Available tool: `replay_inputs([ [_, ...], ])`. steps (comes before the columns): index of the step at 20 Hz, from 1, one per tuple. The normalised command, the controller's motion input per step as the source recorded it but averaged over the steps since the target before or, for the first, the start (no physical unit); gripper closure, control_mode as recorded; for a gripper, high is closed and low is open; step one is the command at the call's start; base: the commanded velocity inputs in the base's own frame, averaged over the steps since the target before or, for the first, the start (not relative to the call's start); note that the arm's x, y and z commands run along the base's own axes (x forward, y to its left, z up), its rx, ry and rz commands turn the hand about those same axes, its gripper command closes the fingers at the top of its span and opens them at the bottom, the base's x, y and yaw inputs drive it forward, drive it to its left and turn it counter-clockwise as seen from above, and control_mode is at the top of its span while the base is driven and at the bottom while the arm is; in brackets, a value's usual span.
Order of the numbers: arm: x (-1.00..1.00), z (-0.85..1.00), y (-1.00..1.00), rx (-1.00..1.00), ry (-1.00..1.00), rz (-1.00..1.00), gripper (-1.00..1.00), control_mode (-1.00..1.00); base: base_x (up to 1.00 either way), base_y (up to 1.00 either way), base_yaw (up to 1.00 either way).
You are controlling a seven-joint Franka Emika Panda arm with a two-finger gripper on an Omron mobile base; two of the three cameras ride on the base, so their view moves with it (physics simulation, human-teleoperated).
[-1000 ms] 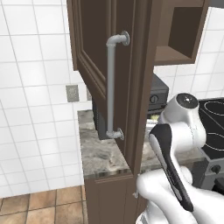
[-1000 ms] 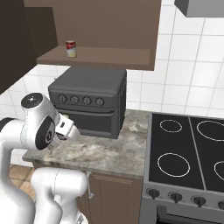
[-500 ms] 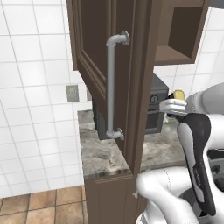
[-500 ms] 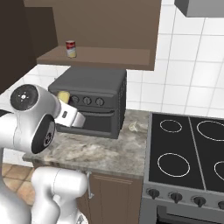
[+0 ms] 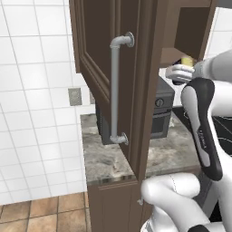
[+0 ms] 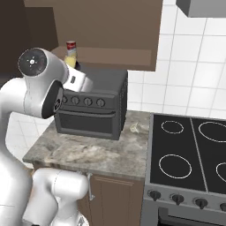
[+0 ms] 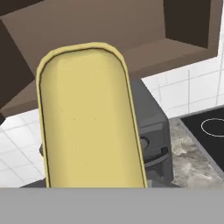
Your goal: Restock the canned food cabinet by taking the new fresh canned food from the counter and placing it in the cabinet. Then, take the old canned food from the cabinet and place it on the counter.
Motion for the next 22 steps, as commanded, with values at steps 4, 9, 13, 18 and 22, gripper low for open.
replay_inputs([
  [4, 0.89, 0.54, -0.28, 0.01, 0.11, 0.0, 1.0, -1.0, 0.0, 0.0, 0.0],
  [9, 1.0, -0.05, -0.28, 0.0, 0.06, 0.0, 1.0, -1.0, 0.0, 0.0, 0.0],
  [13, 1.0, -0.15, -0.21, 0.0, 0.05, 0.0, 1.0, -1.0, 0.0, 0.0, 0.0],
  [18, 1.0, -0.22, -0.06, -0.02, 0.06, 0.0, 1.0, -1.0, 0.0, 0.0, 0.0],
  [22, 1.0, -0.42, 0.0, -0.09, 0.02, 0.0, 1.0, -1.0, 0.0, 0.0, 0.0],
])
